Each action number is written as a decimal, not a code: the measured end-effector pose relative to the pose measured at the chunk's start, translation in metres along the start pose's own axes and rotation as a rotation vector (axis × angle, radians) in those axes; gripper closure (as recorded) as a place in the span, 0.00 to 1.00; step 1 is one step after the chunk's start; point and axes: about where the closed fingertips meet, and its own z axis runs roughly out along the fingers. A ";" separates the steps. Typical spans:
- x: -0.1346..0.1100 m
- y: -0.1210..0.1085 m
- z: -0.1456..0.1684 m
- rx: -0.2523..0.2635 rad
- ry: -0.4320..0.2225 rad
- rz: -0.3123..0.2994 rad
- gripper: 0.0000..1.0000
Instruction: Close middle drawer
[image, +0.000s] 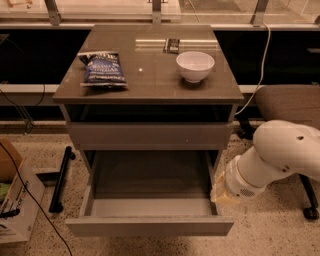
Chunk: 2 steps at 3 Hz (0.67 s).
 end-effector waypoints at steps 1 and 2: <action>0.019 0.012 0.052 -0.066 -0.012 0.041 1.00; 0.023 0.014 0.064 -0.083 -0.017 0.050 1.00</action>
Offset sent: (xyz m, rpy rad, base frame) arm -0.0101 0.0015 -0.0561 0.0279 0.0722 -0.0164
